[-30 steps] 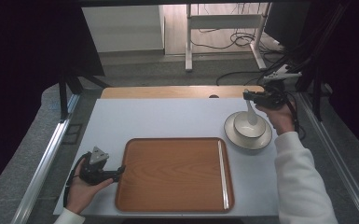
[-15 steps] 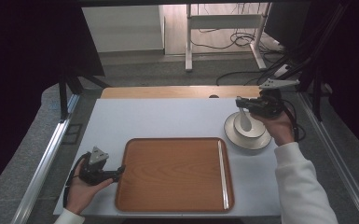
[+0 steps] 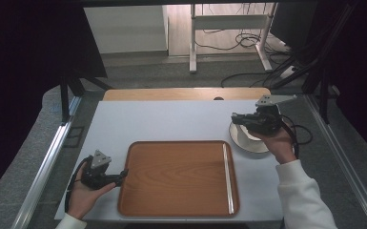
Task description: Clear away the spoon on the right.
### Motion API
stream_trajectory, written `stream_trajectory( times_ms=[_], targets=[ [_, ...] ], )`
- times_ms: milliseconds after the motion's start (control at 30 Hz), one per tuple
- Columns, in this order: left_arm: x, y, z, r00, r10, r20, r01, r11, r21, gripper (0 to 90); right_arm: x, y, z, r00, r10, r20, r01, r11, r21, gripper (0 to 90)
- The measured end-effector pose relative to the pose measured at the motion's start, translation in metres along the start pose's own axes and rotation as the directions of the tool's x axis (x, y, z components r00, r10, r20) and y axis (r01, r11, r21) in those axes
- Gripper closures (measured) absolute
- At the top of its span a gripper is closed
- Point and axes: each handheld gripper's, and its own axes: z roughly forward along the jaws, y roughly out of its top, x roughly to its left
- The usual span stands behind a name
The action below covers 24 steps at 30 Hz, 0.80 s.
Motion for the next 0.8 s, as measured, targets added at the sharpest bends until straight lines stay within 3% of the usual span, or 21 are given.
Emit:
stream_trajectory(
  times_ms=[133,333,533,800],
  targets=[
    [0.000,0.000,0.000,1.0000,-0.004,0.001,0.004,1.0000,-0.003,19.0,0.008,-0.002,0.003,0.9997,-0.004,-0.023,0.004,1.000,0.014,85.9],
    [0.000,0.000,0.000,1.0000,-0.003,-0.001,0.003,1.0000,-0.001,19.0,0.020,-0.007,0.018,0.9974,-0.017,-0.070,0.023,0.996,0.085,85.9],
    [0.000,0.000,0.000,1.0000,0.000,0.000,0.000,1.0000,0.001,19.0,0.031,-0.007,0.030,0.9945,-0.030,-0.100,0.043,0.992,0.121,85.8],
    [0.000,-0.001,0.000,1.0000,0.003,0.001,-0.003,1.0000,0.002,19.0,0.054,-0.010,0.048,0.9869,-0.069,-0.146,0.096,0.977,0.190,85.8]
  ],
)
